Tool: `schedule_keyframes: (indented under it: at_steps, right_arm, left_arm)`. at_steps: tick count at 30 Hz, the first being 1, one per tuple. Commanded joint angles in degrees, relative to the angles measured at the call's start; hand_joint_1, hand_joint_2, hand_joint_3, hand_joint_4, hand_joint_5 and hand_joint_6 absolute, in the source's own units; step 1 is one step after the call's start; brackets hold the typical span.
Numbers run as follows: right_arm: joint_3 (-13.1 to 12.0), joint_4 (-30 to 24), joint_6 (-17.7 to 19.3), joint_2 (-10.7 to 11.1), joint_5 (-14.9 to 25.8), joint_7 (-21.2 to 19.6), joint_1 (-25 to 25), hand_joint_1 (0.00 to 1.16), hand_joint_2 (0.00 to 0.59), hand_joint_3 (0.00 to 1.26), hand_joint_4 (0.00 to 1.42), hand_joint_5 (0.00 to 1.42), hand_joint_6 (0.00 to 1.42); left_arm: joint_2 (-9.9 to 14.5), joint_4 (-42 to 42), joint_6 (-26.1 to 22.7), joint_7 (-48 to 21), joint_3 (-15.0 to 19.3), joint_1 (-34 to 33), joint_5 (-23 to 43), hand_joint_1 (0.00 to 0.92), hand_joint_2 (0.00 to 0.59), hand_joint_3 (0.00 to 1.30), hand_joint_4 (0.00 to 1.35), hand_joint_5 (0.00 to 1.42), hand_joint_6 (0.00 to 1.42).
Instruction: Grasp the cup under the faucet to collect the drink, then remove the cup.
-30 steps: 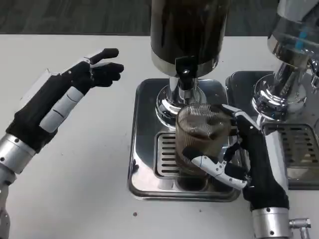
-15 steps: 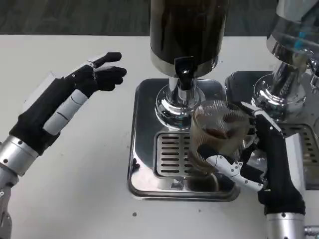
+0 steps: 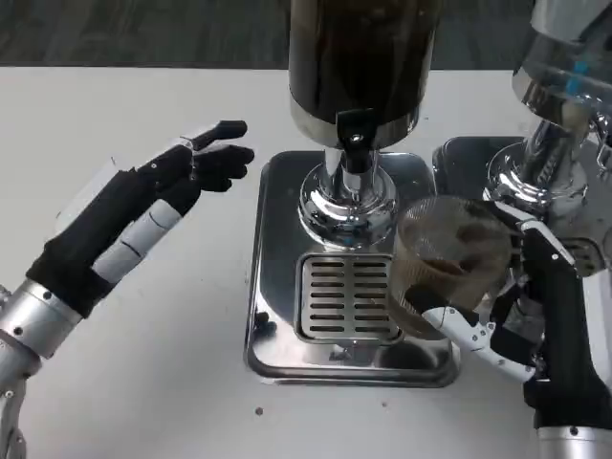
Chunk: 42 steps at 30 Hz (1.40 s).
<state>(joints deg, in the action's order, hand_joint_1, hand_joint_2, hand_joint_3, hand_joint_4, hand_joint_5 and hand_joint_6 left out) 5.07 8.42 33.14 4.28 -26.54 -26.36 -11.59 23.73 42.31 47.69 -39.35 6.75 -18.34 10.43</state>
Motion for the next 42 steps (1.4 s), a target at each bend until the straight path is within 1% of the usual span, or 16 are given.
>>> schedule_keyframes:
  at_steps: [1,11,15,20,25,31,37,42]
  right_arm:
    - [-0.47,-4.03,1.63,-0.29,0.77,0.02,-1.56,0.83,0.184,0.64,0.77,0.93,1.18]
    - [-0.55,-8.33,1.36,-0.29,0.36,1.09,-4.28,0.83,0.187,0.65,0.79,0.95,1.20]
    - [-0.59,-9.57,1.11,-0.36,0.42,1.67,-5.01,0.84,0.187,0.67,0.79,0.95,1.21]
    - [-0.66,-11.40,1.01,-0.39,0.62,2.51,-6.07,0.84,0.188,0.67,0.79,0.96,1.22]
    - [-0.76,-13.97,1.31,-0.34,0.64,3.37,-8.16,0.83,0.186,0.67,0.79,0.96,1.22]
    - [-0.85,-16.22,1.53,-0.44,0.97,4.01,-10.04,0.83,0.184,0.67,0.80,0.96,1.22]
    - [-1.06,-18.29,1.67,-0.35,1.22,4.95,-11.80,0.83,0.185,0.68,0.80,0.96,1.22]
    - [-1.24,-19.99,1.87,-0.20,1.65,5.99,-13.52,0.83,0.185,0.68,0.80,0.97,1.22]
  left_arm:
    - [-0.06,-1.83,1.02,0.00,-1.44,1.95,-1.23,0.000,0.158,0.18,0.22,0.24,0.27]
    - [0.75,-5.71,2.34,-0.16,-3.41,5.38,-2.96,0.000,0.158,0.17,0.18,0.21,0.24]
    - [1.58,-7.98,4.31,-0.09,-4.66,7.13,-4.54,0.000,0.158,0.17,0.18,0.20,0.23]
    - [2.49,-10.21,5.58,-0.32,-5.79,8.82,-5.25,0.000,0.156,0.17,0.18,0.20,0.23]
    - [3.89,-12.02,6.96,-0.26,-7.01,10.22,-5.96,0.000,0.154,0.17,0.18,0.19,0.23]
    - [5.33,-12.90,8.90,0.64,-7.52,10.69,-7.54,0.000,0.153,0.17,0.17,0.19,0.22]
    - [7.35,-15.73,12.02,2.09,-7.64,11.65,-9.79,0.000,0.152,0.17,0.16,0.18,0.21]
    - [9.87,-19.73,14.71,3.25,-7.39,13.42,-11.25,0.000,0.152,0.17,0.16,0.17,0.21]
